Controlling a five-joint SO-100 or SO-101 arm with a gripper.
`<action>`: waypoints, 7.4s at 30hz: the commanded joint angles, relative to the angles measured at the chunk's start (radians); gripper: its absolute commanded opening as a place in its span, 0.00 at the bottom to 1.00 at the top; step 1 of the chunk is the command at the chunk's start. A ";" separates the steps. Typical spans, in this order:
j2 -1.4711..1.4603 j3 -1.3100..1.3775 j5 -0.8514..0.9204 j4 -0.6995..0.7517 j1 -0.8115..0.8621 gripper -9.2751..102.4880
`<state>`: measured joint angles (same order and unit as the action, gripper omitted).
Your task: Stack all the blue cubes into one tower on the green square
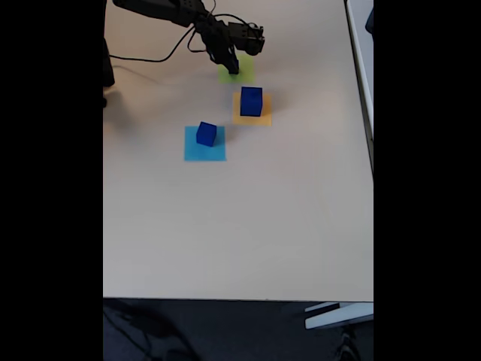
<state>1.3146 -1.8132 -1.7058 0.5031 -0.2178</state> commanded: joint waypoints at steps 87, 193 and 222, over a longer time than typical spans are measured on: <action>0.426 -0.112 0.394 0.319 0.638 0.16; 0.454 -0.232 0.236 0.186 0.629 0.21; 0.456 -0.242 0.245 0.178 0.632 0.26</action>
<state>1.6950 -2.0586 -1.4619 0.7010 0.4218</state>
